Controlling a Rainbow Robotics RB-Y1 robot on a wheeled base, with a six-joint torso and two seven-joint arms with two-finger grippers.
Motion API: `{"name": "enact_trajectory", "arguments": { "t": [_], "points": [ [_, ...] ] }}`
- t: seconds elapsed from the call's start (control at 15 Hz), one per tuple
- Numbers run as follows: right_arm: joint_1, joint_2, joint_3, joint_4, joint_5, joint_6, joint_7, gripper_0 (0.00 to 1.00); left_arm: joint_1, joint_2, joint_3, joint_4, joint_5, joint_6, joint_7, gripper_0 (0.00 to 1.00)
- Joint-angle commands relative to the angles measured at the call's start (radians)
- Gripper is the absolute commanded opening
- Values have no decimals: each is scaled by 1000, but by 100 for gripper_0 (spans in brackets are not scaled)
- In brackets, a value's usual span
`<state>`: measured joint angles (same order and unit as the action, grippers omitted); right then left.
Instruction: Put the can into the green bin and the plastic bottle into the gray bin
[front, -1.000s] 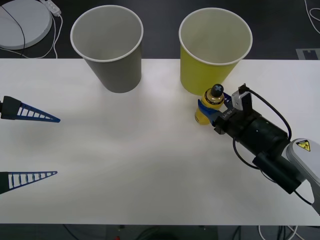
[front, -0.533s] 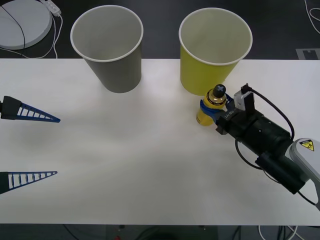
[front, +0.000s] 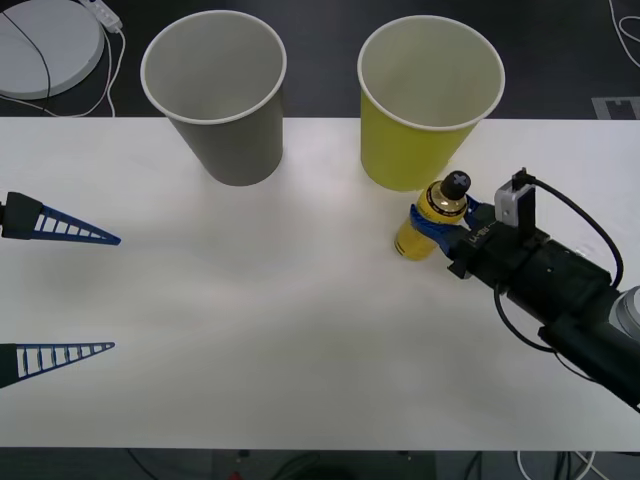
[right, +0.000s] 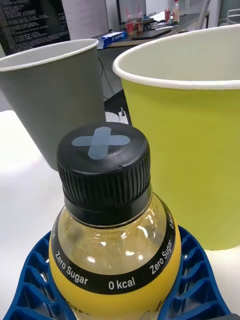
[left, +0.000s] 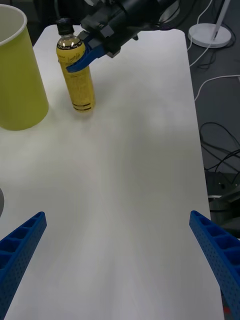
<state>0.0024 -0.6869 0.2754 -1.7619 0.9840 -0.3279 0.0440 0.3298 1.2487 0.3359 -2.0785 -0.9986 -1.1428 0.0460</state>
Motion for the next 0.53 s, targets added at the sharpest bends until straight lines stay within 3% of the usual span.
{"name": "enact_trajectory", "arguments": {
  "t": [0.07,0.33,0.53],
  "points": [
    [36,-46,1,-60,-36,-10,-47,0,0,0,0,0,0,0,0,100],
    [96,-123,-10,-191,-13,-13,-196,0,0,0,0,0,0,0,0,100],
    [122,-171,-44,-283,108,-14,-297,0,0,0,0,0,0,0,0,100]
  ]
}}
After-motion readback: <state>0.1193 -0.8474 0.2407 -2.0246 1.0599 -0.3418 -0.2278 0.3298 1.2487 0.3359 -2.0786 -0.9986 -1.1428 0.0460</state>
